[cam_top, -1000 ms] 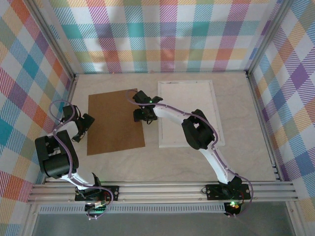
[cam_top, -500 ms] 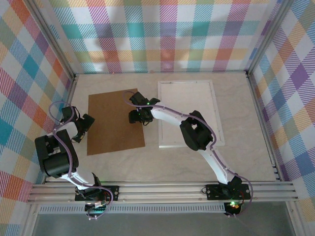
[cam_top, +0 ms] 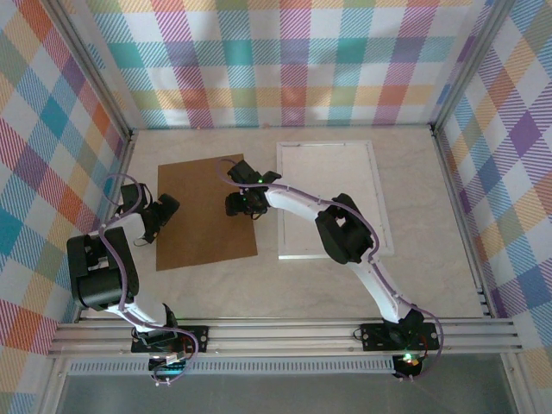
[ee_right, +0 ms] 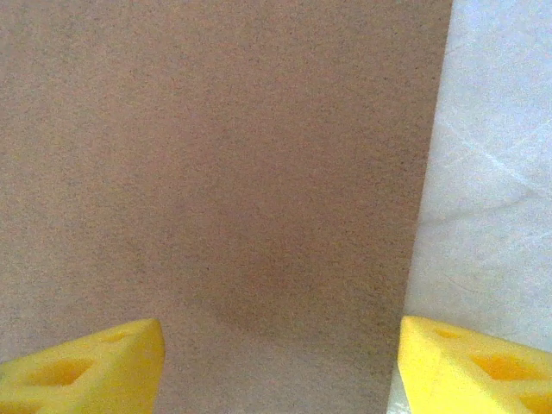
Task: Put the photo into the frame
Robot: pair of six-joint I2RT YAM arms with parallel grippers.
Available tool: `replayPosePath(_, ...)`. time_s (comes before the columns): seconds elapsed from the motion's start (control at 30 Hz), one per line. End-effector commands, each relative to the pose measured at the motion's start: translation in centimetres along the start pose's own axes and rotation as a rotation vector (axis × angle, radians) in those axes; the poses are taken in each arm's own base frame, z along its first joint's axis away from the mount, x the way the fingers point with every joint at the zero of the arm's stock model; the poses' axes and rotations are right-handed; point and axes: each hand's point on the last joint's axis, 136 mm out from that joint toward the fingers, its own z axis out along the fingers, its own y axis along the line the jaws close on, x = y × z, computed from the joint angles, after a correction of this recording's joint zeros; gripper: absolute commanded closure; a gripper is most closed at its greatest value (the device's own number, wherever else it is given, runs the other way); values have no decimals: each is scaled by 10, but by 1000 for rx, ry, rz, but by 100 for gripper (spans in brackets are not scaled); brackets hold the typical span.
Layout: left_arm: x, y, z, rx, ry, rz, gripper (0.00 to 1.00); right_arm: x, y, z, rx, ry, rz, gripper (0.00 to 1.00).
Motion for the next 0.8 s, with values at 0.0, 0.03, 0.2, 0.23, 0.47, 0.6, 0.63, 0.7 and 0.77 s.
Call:
replayPosePath(0.0,47,-31,9,152,186,-5,0,15,40,11,-152,39,-13,29)
replayPosePath(0.03,47,-32,9,153,188,-4,0,15,41,9,-159,39,-12,29)
replayPosePath(0.2,48,-32,11,150,195,-8,0,1,57,-16,-219,-12,-28,29)
replayPosePath(0.23,49,-33,11,153,198,-9,0,-3,60,-23,-226,-23,-33,28)
replayPosePath(0.47,60,-42,14,181,236,4,0,-20,70,-59,-266,-70,-39,28)
replayPosePath(0.6,72,-53,14,198,267,24,0,-25,66,-72,-271,-99,-25,27)
replayPosePath(0.63,76,-56,14,206,276,28,0,-27,64,-75,-273,-108,-20,27)
replayPosePath(0.7,84,-63,12,218,294,41,0,-29,62,-81,-277,-120,-15,27)
replayPosePath(0.77,91,-68,11,227,307,56,0,-29,61,-85,-278,-125,-12,27)
